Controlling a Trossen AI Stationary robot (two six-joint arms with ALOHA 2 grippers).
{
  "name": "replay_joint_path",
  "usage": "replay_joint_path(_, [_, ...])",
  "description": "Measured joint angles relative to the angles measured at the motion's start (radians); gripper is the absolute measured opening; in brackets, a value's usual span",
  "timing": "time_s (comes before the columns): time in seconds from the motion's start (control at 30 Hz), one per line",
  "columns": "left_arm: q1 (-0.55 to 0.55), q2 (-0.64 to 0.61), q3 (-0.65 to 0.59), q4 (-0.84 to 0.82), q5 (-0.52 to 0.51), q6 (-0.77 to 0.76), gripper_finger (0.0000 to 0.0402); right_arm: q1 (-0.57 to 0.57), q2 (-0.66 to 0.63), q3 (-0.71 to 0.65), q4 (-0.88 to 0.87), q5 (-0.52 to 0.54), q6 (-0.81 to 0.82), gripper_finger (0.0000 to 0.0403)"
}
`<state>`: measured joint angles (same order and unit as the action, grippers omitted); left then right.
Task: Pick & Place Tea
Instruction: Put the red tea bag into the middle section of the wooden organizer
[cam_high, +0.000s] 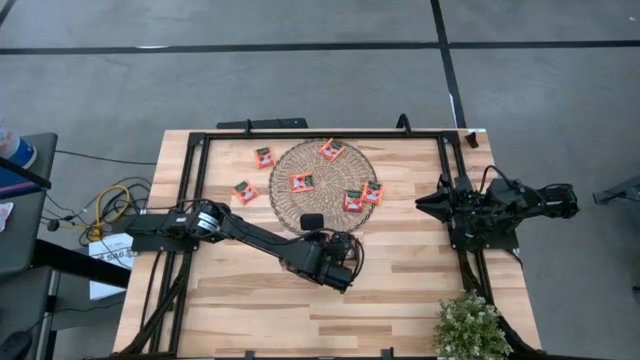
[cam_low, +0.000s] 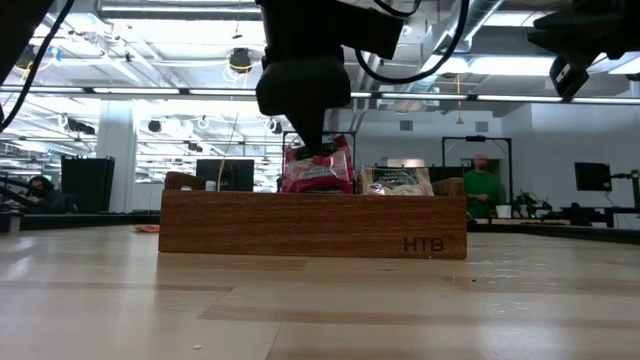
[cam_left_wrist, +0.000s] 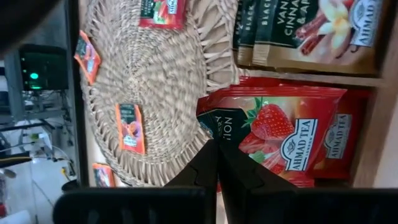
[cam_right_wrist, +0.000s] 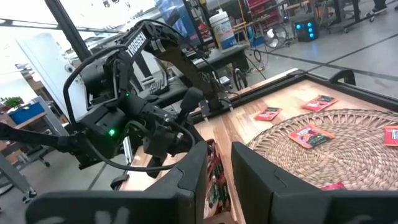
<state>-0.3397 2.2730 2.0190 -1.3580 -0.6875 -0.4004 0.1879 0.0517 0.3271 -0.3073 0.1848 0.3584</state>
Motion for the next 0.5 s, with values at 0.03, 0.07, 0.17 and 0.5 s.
replay_joint_path(0.03, [0.0,0.0,0.0,0.002,0.009,0.0,0.0,0.0,0.0,0.0,0.0,0.0,0.0,0.0066])
replay_joint_path(0.07, [0.0,0.0,0.0,0.003,0.018,0.0,0.0,0.0,0.0,0.0,0.0,0.0,0.0,0.0066])
replay_joint_path(0.17, [0.0,0.0,0.0,0.004,0.036,-0.005,0.0,0.0,0.0,0.0,0.0,0.0,0.0,0.0066])
replay_joint_path(0.5, [0.007,0.019,0.0,0.02,0.04,-0.008,0.0,0.0,0.0,0.0,0.0,0.0,0.001,0.0066])
